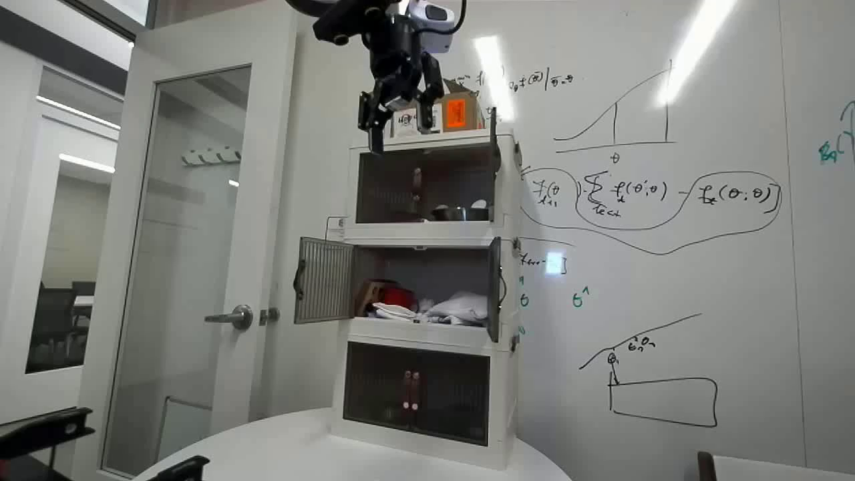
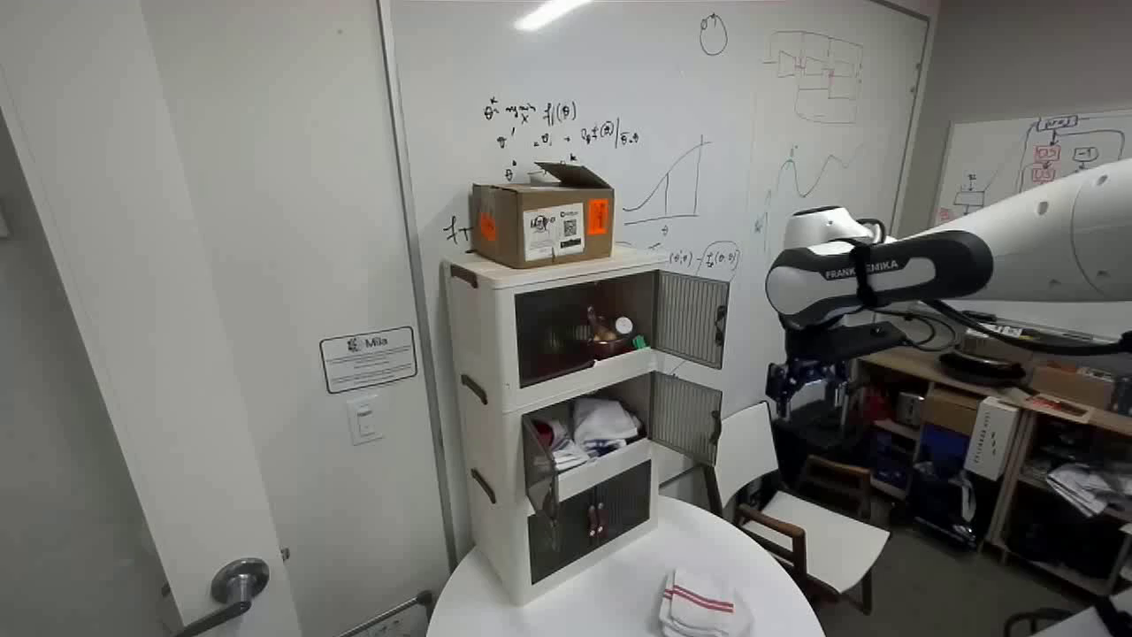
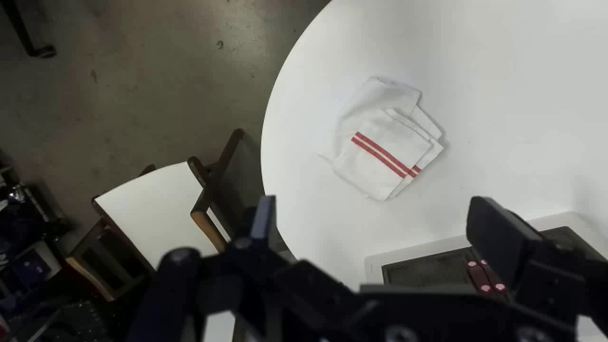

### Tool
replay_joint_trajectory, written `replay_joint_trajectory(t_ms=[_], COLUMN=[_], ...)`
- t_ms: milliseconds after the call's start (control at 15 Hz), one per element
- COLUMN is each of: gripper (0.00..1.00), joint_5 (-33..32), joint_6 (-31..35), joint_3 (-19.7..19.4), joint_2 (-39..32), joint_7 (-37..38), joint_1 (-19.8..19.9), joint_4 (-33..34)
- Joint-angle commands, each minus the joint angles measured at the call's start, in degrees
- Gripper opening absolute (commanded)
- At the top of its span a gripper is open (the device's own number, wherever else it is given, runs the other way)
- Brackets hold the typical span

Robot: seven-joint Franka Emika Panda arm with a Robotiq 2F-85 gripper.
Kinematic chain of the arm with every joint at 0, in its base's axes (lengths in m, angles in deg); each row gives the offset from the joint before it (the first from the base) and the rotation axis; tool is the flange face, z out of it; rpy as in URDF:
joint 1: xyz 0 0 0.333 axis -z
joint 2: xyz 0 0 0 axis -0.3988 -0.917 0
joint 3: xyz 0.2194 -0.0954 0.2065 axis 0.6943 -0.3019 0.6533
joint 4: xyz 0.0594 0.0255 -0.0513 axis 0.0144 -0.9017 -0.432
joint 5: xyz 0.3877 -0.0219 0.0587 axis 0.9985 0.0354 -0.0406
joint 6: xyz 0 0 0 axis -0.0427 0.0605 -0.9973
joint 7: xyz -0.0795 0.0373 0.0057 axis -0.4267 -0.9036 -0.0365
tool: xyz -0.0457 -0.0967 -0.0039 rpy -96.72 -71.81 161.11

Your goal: Close the top right cabinet door

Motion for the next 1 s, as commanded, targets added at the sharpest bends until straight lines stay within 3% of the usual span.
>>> replay_joint_trajectory(t_ms=[0,267,533,933], gripper=[1.0,1.0,1.0,1.0], joint_5=[-0.2,-0.2,2.3,11.7], joint_6=[-0.2,4.1,7.1,5.8], joint_3=[-0.5,-1.3,-3.3,-5.1], joint_2=[0.0,-1.9,-8.2,-20.3], joint_7=[0.1,-2.6,-7.8,-14.1], joint_1=[-0.6,-1.0,-1.5,-1.8], joint_4=[0.2,2.7,11.1,30.2])
